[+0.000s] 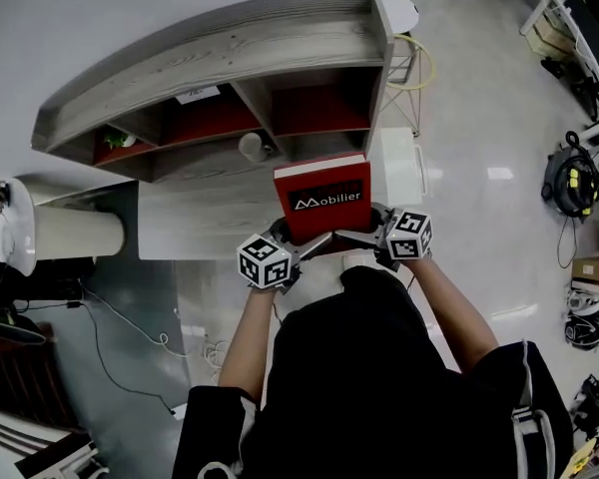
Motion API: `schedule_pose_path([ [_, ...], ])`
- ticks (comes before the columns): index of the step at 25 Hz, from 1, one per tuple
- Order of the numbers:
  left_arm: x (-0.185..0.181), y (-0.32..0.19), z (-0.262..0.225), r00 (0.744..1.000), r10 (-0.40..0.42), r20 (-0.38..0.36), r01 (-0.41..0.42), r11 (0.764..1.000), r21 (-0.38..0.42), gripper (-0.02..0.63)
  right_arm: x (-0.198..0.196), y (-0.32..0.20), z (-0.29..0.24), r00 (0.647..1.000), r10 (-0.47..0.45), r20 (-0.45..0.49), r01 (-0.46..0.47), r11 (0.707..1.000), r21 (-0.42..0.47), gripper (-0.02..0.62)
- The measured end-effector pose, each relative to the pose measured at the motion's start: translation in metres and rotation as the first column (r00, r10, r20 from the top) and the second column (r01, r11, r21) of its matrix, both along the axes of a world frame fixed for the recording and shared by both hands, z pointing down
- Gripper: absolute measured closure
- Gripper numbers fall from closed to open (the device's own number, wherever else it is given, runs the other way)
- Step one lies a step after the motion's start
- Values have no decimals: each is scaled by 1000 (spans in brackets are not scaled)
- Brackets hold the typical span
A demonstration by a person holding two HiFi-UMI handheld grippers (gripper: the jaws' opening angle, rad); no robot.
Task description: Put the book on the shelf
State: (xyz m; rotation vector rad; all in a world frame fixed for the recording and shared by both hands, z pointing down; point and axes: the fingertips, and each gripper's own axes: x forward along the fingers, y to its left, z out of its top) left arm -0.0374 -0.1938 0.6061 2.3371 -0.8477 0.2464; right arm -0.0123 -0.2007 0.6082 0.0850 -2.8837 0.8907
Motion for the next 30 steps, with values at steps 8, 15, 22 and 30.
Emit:
schedule_pose_path([
  [8,4,-56,-20,995,-74,61,69,994,88,322,9,-61,-17,1000,15,-18,-13,997,71,316],
  [15,-13,-99,-36,986,-108,126,90,985,145,319,-4,-109,-29,994,87,-69,-77,989,129,275],
  [22,-18,-131,-45,982,-109,154,80,980,185,318,-5,-143,-37,976,188,-106,-168,970,173,252],
  [30,-30,-161,-50,985,-103,138,74,977,200,316,-10,-173,-42,944,299,-142,-268,942,203,238],
])
